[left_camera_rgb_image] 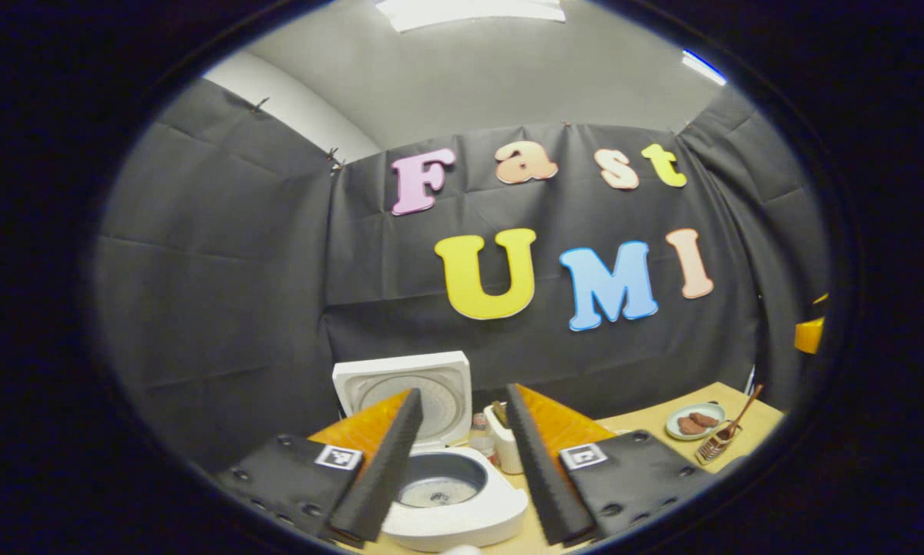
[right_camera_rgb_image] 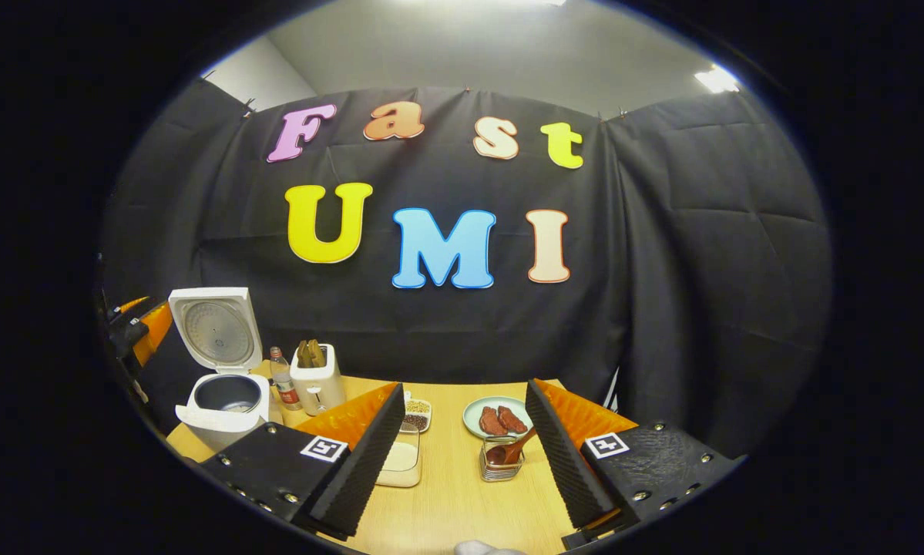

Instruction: Close the left gripper, press the button to open the rice cooker; take a wooden spoon from the chopstick holder with the right hand, scoop a spoonful of rice and pour it into the rice cooker, then put the wooden spoon back into the chopstick holder.

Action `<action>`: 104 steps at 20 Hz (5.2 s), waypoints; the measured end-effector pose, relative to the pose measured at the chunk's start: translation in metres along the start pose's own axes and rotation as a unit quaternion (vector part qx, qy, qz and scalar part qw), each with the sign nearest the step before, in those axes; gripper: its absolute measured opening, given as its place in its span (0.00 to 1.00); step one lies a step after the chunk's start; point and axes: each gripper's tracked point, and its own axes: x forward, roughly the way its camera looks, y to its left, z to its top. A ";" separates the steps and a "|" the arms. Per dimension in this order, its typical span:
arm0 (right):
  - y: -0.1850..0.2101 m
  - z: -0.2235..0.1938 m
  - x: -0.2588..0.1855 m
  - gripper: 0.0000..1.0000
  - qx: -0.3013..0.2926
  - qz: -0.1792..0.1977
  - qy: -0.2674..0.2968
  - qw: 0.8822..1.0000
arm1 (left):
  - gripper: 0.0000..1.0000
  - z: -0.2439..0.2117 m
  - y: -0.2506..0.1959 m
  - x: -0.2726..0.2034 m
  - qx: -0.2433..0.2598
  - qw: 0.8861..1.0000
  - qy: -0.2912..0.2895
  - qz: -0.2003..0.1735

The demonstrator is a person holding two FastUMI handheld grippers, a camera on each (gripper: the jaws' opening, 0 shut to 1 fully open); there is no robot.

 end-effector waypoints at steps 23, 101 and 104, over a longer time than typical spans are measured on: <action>-0.084 -0.197 0.170 0.98 0.101 -0.032 0.129 0.986 | 0.98 0.030 -0.064 -0.046 -0.032 0.999 0.023 -0.007; 0.225 -0.222 0.220 0.22 -0.265 0.153 0.113 0.945 | 0.98 -0.057 0.058 -0.027 -0.011 0.993 0.088 0.072; 0.233 -0.223 0.217 0.21 -0.233 0.156 0.125 0.952 | 0.98 -0.060 0.063 -0.026 -0.010 0.993 0.091 0.075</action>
